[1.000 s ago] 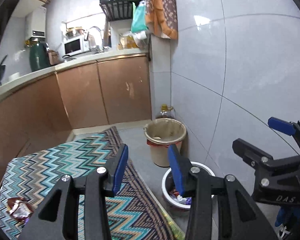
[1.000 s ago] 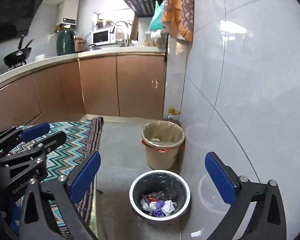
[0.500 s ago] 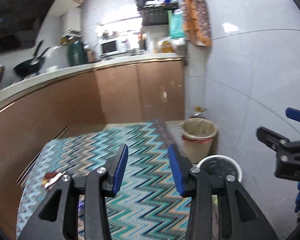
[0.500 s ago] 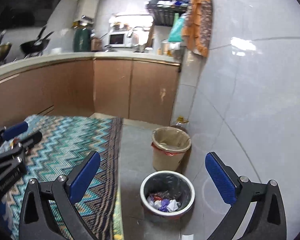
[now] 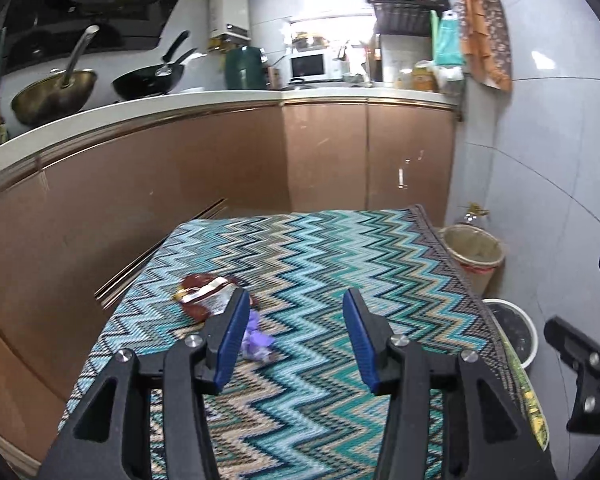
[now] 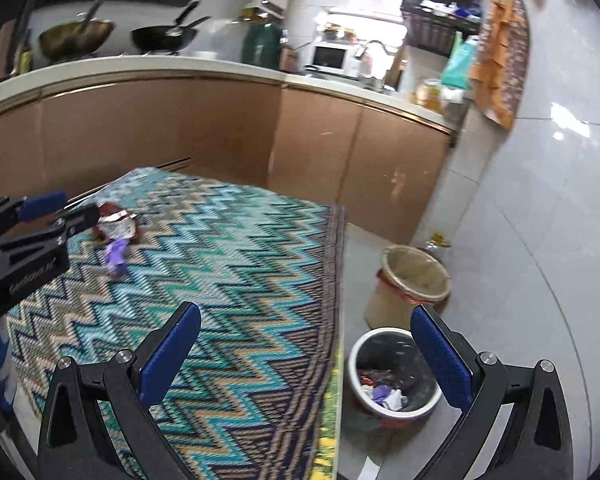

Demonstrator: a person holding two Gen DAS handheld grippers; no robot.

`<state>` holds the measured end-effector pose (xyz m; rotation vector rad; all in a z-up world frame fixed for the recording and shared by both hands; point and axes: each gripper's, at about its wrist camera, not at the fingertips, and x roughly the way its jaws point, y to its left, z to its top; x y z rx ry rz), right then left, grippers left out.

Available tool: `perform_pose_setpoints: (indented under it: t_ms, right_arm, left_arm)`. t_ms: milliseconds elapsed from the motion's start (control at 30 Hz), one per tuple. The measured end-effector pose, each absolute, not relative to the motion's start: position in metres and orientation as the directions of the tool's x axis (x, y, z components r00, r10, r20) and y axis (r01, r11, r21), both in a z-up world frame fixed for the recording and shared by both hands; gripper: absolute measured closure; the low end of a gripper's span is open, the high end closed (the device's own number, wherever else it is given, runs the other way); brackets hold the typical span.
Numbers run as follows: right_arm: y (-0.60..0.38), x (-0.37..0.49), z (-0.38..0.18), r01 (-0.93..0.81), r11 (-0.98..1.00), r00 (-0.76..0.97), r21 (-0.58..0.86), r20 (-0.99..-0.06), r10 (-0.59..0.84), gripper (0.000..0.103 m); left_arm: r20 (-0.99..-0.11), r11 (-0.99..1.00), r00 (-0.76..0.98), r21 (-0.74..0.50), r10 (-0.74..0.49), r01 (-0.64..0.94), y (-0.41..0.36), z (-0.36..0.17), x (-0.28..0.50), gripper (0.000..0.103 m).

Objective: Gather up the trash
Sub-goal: 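Move both open tools back over the cloth toward the chip bag and glove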

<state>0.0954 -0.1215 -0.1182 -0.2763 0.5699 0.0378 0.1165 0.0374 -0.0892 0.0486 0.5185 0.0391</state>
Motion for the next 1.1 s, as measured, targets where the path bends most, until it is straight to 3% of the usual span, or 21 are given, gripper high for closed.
perform_pose_setpoints:
  t_ms: [300,1100]
  right_arm:
    - [-0.093,0.096,-0.132,-0.208,0.944,0.82,-0.257,-0.572,0.024,0.0]
    - [-0.073,0.115,-0.141,-0.239,0.928,0.79,-0.285,-0.613,0.015,0.0]
  left_arm:
    - [-0.523,0.994,0.846,0.047,0.109,-0.099,0.064,-0.101,0.119,0.056]
    - [-0.586,0.994,0.805,0.009,0.091,-0.106,0.092,-0.127,0.142,0.056]
